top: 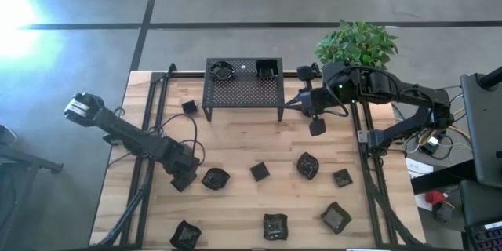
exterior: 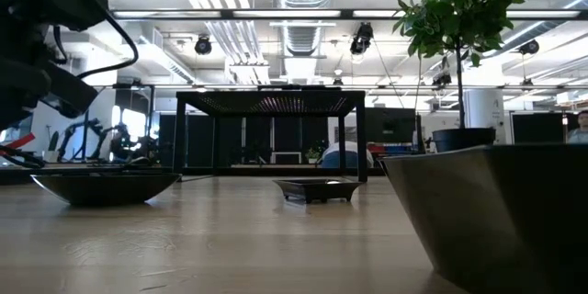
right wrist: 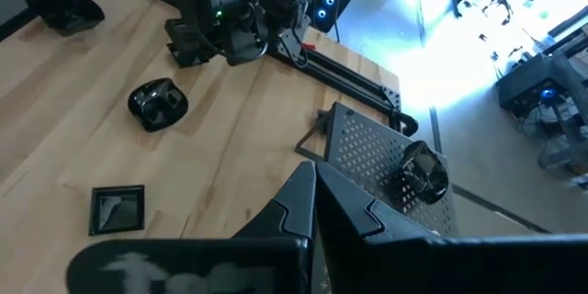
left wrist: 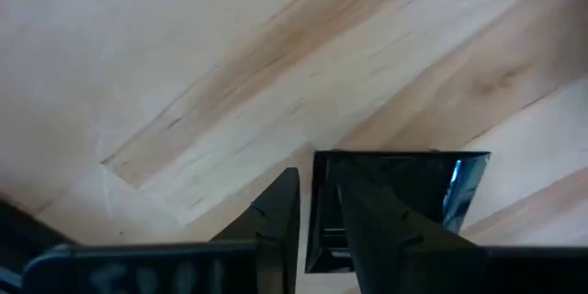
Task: Pick & Place Mini shaped plates
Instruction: Put the square plate on the shelf
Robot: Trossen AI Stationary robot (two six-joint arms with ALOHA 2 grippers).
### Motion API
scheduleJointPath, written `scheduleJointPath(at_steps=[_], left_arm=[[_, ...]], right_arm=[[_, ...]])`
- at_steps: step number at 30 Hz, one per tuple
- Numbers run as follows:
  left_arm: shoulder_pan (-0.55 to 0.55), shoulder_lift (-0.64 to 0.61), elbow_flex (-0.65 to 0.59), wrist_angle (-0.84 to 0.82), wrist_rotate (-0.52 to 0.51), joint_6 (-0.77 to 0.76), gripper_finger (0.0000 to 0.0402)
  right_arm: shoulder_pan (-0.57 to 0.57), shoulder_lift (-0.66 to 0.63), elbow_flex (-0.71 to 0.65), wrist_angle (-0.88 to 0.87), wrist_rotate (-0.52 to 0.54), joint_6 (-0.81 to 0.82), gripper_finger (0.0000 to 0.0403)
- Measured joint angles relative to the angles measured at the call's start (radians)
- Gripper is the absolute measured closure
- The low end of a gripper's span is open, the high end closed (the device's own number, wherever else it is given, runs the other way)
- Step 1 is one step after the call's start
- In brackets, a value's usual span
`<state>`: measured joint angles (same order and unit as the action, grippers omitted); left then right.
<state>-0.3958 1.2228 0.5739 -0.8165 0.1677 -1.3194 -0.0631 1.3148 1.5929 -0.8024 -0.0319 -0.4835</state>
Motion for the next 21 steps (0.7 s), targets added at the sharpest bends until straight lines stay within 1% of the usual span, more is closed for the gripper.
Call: scheduleJointPath(at_steps=[8, 13, 16, 19, 21], left_arm=[[0.000, 0.000, -0.044, 0.090, 0.002, 0.000, 0.0326], [0.001, -0.001, -0.051, 0.099, 0.018, 0.001, 0.0331], [0.001, -0.001, -0.053, 0.101, 0.025, 0.000, 0.0351], [0.001, -0.001, -0.054, 0.107, 0.036, 0.000, 0.0383], [0.001, -0.002, -0.053, 0.109, 0.037, -0.002, 0.0394]], right_arm=[[0.000, 0.000, 0.000, 0.000, 0.000, 0.000, 0.0394], [0.000, 0.000, 0.000, 0.000, 0.000, -0.006, 0.0394], [0.000, 0.000, 0.000, 0.000, 0.000, -0.007, 0.0394], [0.000, 0.000, 0.000, 0.000, 0.000, -0.007, 0.0394], [0.000, 0.000, 0.000, 0.000, 0.000, -0.007, 0.0394]])
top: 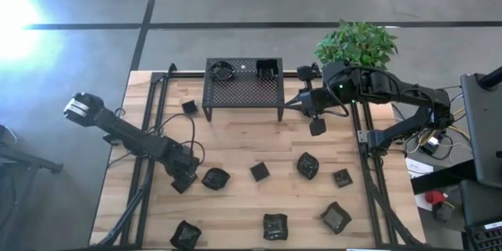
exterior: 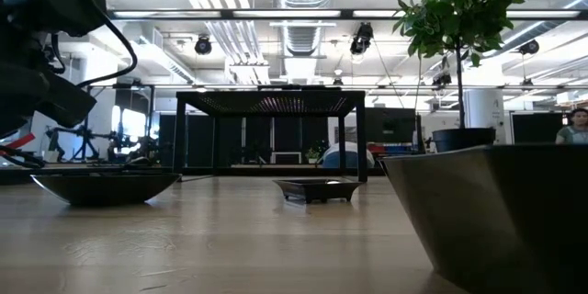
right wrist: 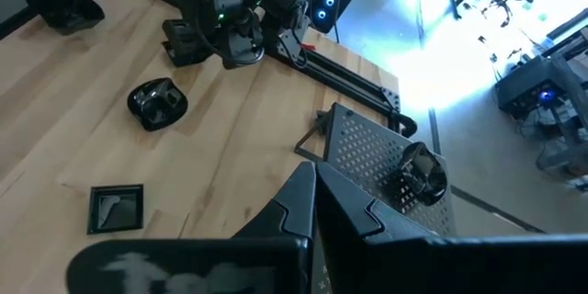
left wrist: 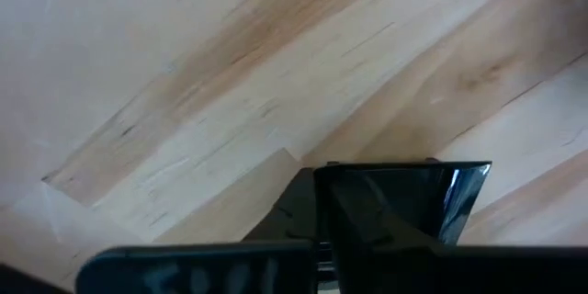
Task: Pick & Place Mini shaped plates
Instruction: Put the square plate on the shelf
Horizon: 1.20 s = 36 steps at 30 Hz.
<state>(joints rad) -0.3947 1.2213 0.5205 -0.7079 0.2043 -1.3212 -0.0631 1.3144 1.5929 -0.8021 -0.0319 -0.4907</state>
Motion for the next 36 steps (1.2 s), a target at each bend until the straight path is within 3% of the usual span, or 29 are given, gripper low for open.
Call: scheduleJointPath(at_steps=[36], left_arm=[[0.000, 0.002, 0.147, -0.036, -0.007, 0.088, 0.0401]], right_arm=[[0.000, 0.006, 0.000, -0.001, 0.000, 0.000, 0.0394]])
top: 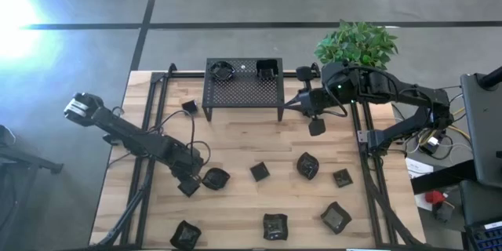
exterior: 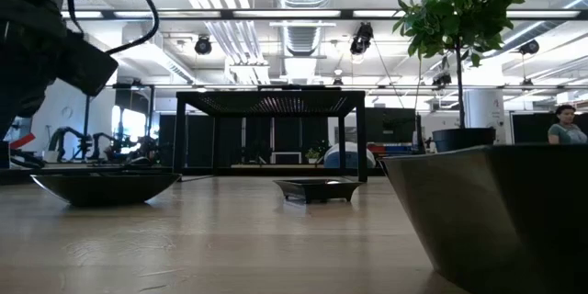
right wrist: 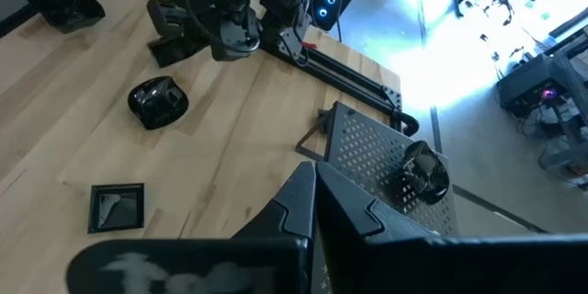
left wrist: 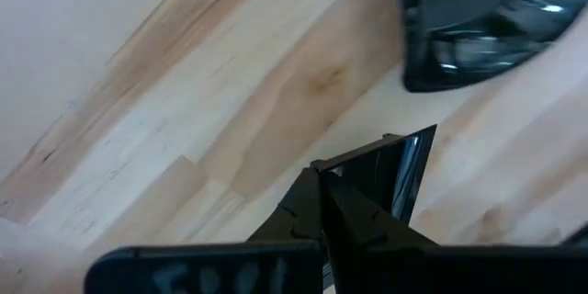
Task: Pick & Place Mini shaped plates
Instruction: Put the square plate on the shelf
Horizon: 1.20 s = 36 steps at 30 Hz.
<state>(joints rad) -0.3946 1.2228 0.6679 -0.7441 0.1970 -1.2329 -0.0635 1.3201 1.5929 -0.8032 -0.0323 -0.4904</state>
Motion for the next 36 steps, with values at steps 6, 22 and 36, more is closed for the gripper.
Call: scheduleJointPath(at_steps=[6, 22, 36], left_arm=[[0.000, -0.001, 0.066, -0.008, -0.021, 0.001, 0.0401], [0.119, -0.002, 0.293, -0.008, -0.247, 0.071, 0.0401], [0.511, -0.002, 0.473, -0.007, -0.243, 0.321, 0.0401]], right_arm=[[0.000, 0.000, 0.000, 0.000, 0.000, 0.000, 0.0394], [0.000, 0.000, 0.000, -0.003, 0.000, 0.000, 0.0394], [0.000, 0.000, 0.000, -0.004, 0.000, 0.011, 0.0394]])
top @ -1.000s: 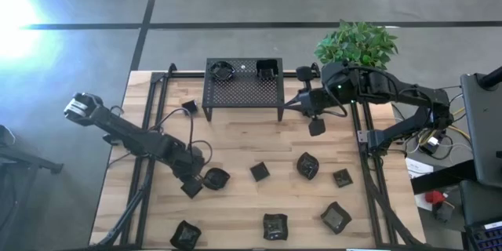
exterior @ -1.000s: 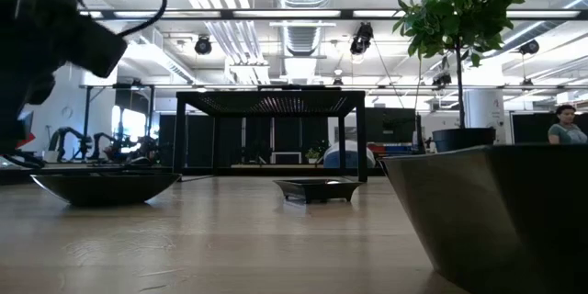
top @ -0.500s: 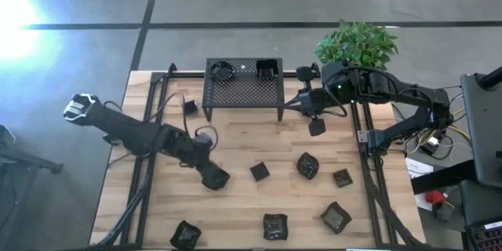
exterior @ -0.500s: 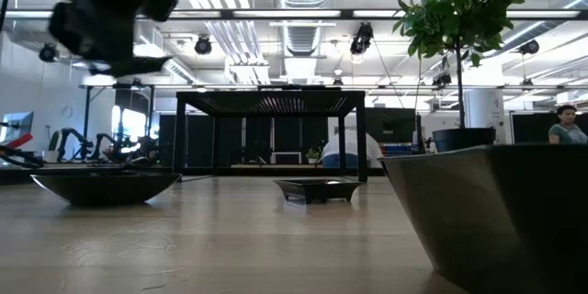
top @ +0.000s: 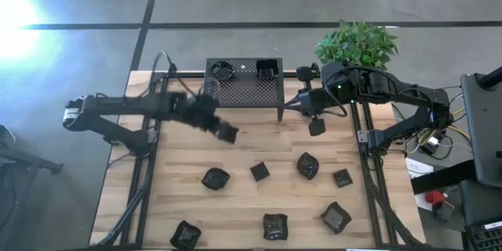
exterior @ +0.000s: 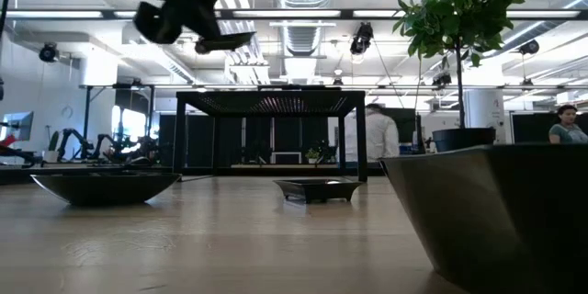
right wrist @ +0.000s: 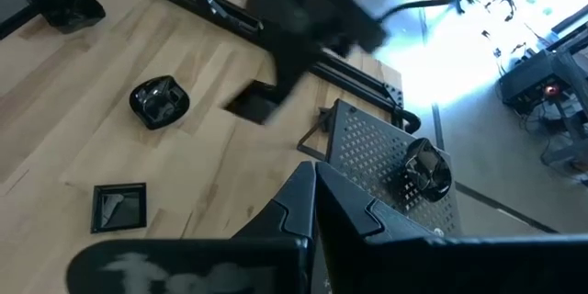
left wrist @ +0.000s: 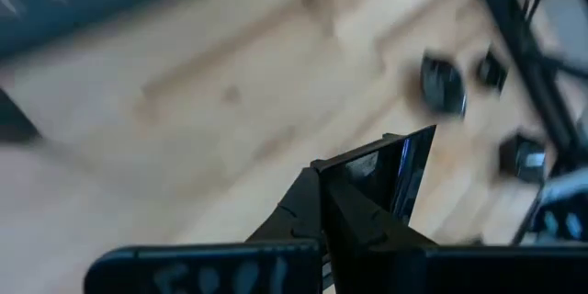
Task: Pick & Place Mini shaped plates
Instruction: Put the square plate on the shelf
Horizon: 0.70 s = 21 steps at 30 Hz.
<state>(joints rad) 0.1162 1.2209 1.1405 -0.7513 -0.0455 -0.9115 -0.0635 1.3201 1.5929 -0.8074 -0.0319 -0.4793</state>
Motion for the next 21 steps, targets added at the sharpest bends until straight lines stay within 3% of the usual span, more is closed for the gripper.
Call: scheduleJointPath(at_steps=[10, 15, 21], left_arm=[[0.279, 0.069, 0.084, 0.127, 0.046, 0.153, 0.0401], [0.345, 0.160, 0.086, 0.227, 0.160, 0.183, 0.0401], [0.372, 0.258, 0.113, 0.259, 0.177, 0.222, 0.0401]], right_arm=[[0.000, 0.000, 0.000, 0.000, 0.005, -0.003, 0.0394], [0.000, 0.000, 0.000, 0.000, 0.005, -0.003, 0.0394], [0.000, 0.000, 0.000, 0.000, 0.006, 0.000, 0.0394]])
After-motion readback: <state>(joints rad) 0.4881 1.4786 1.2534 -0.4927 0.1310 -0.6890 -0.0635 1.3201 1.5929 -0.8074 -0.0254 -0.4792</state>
